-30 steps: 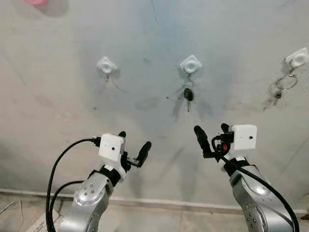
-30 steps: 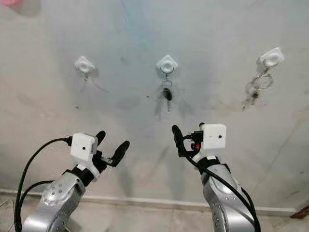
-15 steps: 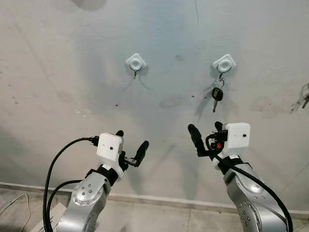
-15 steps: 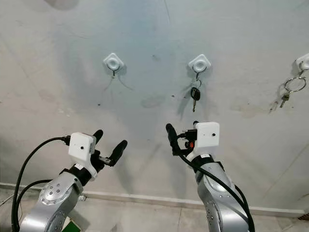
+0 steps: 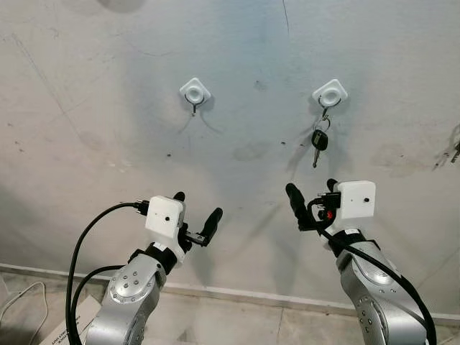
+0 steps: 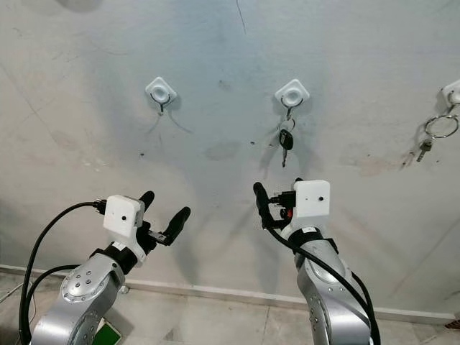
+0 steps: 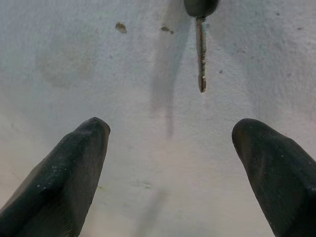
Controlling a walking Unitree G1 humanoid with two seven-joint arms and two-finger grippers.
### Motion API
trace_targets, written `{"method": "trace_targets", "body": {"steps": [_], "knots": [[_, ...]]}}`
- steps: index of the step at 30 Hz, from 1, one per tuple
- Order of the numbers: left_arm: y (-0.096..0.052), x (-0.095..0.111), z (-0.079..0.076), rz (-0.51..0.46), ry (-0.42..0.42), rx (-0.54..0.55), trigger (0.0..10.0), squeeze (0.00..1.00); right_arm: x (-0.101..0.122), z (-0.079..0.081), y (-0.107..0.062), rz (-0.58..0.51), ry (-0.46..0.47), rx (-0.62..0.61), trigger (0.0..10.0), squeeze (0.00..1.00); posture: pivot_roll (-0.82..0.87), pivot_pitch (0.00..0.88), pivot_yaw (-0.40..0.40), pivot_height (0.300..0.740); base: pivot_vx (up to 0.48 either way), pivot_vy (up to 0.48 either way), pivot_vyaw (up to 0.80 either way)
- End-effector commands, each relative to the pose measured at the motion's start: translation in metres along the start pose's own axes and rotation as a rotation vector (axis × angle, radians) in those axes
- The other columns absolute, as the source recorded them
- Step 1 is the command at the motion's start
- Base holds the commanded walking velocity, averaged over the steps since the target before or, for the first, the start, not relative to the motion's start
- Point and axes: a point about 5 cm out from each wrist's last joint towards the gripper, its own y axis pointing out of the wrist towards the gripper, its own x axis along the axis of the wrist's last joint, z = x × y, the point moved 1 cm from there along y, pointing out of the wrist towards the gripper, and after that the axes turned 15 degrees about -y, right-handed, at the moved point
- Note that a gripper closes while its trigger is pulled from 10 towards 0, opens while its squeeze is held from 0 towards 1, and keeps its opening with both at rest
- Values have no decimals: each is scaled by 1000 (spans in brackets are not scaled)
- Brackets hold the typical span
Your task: Hang keys on a hook
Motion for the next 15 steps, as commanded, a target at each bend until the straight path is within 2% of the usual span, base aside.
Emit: {"method": "trace_targets", "body": {"steps": [1, 6, 15], "knots": [[0, 2, 3, -3, 10, 6, 10000, 0, 1, -3, 1, 4, 10, -24, 10000, 0, -62, 0, 103, 740, 0, 0, 0], [0, 2, 3, -1, 10, 6, 10000, 0, 0, -2, 2, 10, -21, -20, 10000, 0, -61, 0, 103, 740, 0, 0, 0], [0, 1, 2, 0, 13, 7, 10000, 0, 1, 0, 3, 9, -4, -1, 10000, 0, -57, 0, 97, 740, 0, 0, 0]]}}
